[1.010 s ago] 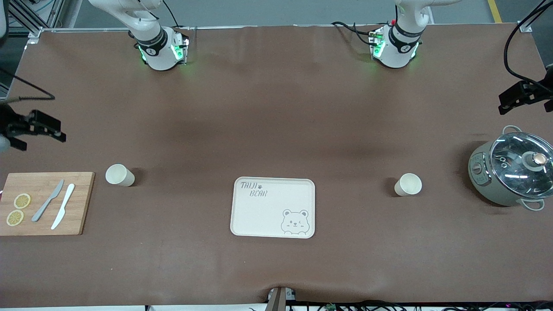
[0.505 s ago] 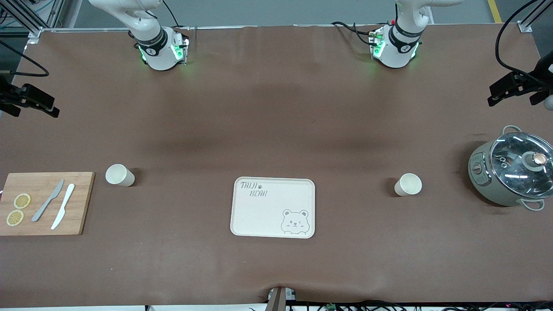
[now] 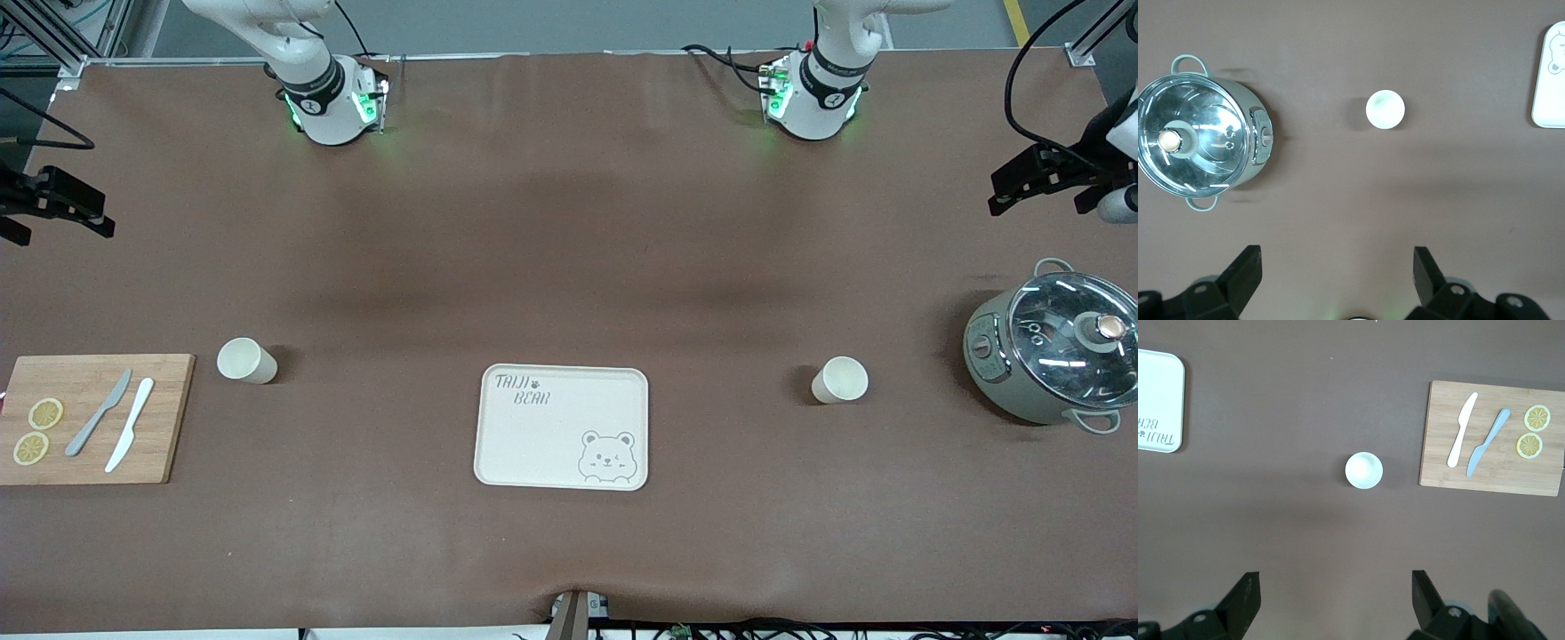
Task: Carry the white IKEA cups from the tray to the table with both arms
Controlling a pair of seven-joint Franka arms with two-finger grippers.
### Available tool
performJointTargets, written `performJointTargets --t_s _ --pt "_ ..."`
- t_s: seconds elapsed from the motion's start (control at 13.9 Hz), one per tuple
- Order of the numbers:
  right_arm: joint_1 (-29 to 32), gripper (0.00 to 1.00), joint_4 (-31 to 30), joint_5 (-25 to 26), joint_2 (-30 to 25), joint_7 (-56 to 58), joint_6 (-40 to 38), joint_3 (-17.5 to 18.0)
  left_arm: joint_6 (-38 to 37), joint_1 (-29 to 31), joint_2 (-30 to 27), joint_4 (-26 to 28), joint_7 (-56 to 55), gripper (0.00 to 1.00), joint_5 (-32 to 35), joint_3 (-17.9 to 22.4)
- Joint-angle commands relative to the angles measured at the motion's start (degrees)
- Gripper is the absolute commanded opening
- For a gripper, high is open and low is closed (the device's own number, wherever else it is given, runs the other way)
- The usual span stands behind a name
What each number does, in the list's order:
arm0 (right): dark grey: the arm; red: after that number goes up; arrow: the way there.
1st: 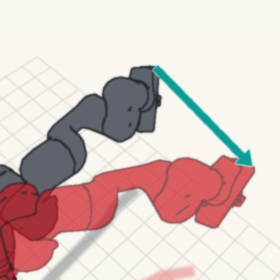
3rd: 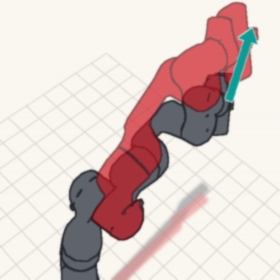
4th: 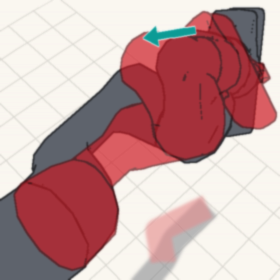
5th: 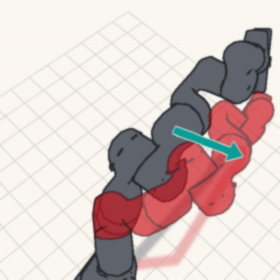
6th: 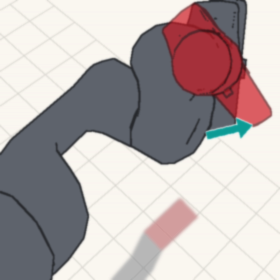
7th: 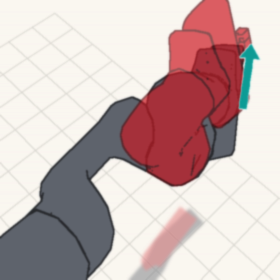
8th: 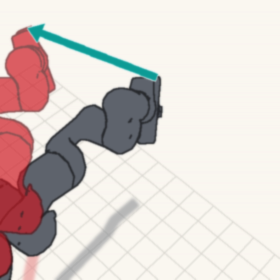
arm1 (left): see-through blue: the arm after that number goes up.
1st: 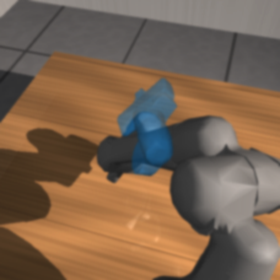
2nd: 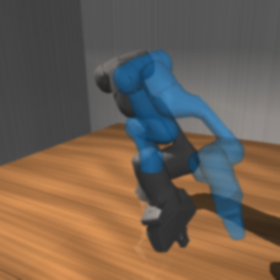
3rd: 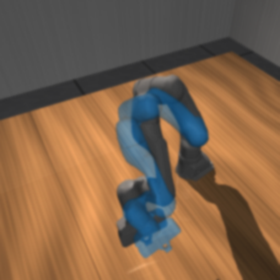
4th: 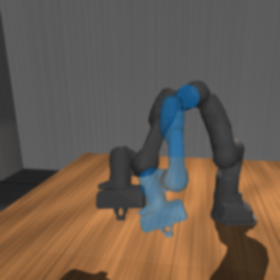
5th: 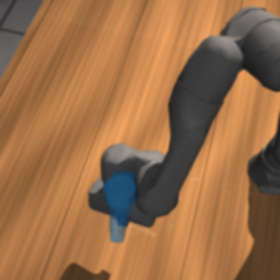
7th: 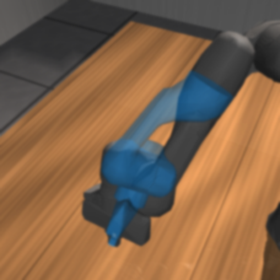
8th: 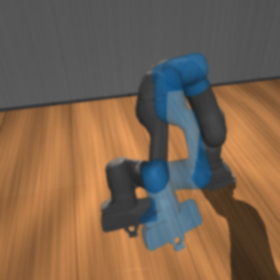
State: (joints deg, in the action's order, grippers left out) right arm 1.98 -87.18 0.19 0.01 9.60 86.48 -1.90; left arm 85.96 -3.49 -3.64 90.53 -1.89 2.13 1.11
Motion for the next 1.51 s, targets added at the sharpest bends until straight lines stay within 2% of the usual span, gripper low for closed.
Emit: performJointTargets --t_s 0.0,0.43,0.58,0.79,1.01,1.44 --pt "0.65 1.0 -0.72 -0.1 -0.8 0.69 0.44 0.23 -0.27 -0.2 -1.28 1.23 -0.75 1.0 -0.29 -0.49" --pt "0.56 1.0 -0.54 -0.8 -0.71 0.69 0.7 0.23 -0.27 -0.29 -1.1 0.96 -2.68 1.0 0.06 -1.81" --pt "0.56 1.0 -0.45 -0.81 -0.71 0.69 0.53 0.23 -0.27 0.06 -0.49 -1.4 -3.12 1.0 0.76 -1.81" --pt "0.56 1.0 -0.62 -0.89 -0.71 0.6 0.36 0.23 -0.27 -0.02 -0.4 -1.76 -3.3 1.0 0.94 -1.81" --pt "0.22 1.0 -0.98 -0.98 -1.07 -5.96 0.09 0.31 0.6 0.06 0.48 -1.85 -3.3 1.0 0.59 -1.81" --pt "0.48 1.0 -0.98 -0.89 -0.98 -6.52 -0.09 0.23 1.4 -0.2 0.13 -1.85 -3.21 1.0 0.33 -1.9"
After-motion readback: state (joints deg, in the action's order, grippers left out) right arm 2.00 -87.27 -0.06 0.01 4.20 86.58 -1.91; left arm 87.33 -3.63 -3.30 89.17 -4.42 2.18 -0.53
